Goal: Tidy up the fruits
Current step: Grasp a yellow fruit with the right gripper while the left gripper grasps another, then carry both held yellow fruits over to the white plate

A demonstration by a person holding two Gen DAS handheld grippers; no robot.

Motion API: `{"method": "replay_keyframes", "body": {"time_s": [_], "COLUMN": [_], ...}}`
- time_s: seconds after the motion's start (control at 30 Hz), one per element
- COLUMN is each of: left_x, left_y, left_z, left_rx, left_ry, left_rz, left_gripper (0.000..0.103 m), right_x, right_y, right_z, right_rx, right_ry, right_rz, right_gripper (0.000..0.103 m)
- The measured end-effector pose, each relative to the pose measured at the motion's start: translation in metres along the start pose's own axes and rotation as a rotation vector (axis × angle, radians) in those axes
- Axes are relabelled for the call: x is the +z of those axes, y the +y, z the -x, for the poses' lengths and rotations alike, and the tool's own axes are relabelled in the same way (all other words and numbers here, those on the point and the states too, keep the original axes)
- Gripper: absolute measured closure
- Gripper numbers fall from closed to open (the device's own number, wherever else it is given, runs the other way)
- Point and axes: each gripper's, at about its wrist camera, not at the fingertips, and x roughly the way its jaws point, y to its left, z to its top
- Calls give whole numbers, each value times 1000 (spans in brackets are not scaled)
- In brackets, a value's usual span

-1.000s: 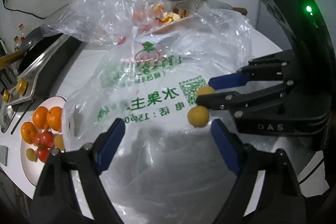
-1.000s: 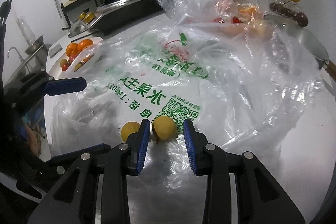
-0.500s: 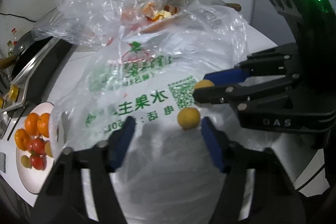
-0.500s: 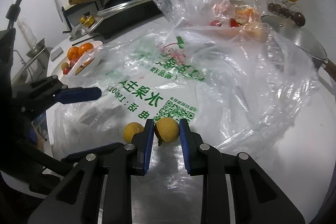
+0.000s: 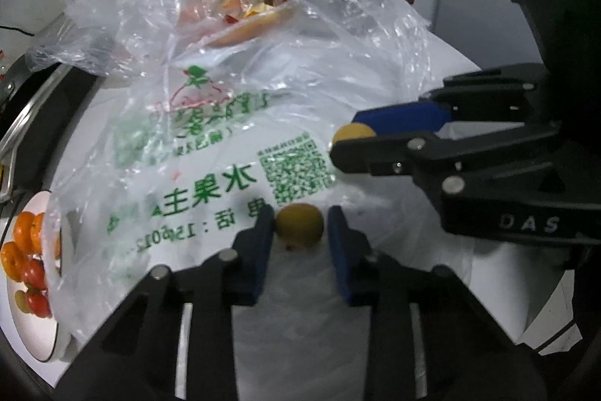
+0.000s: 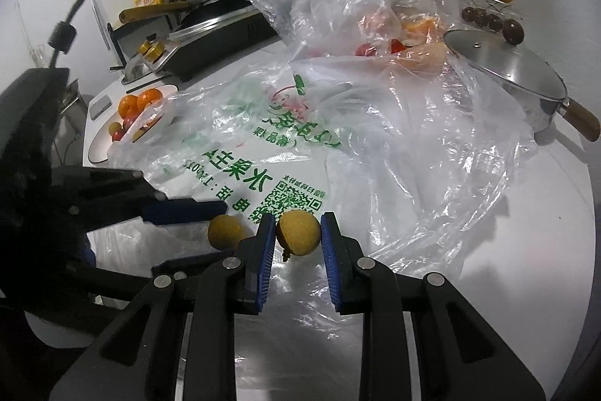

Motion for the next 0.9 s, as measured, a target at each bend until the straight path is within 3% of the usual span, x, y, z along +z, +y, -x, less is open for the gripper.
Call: {"method": "replay_keyframes", "body": {"time_s": [0.3,0.9], "left_x": [-1,-8], "left_y": [1,17], "left_z": [3,53], "left_rx": [-18,18], "left_ry": [-7,-114], "left_rz": [3,24], "left_gripper": [76,76], "right_x": [1,7], "right_y": [1,23], "right_z": [5,25], "right_rx": [-7,-37], "right_ry": [-15,-47], "right_rz": [1,35], "right_gripper": [76,76]}}
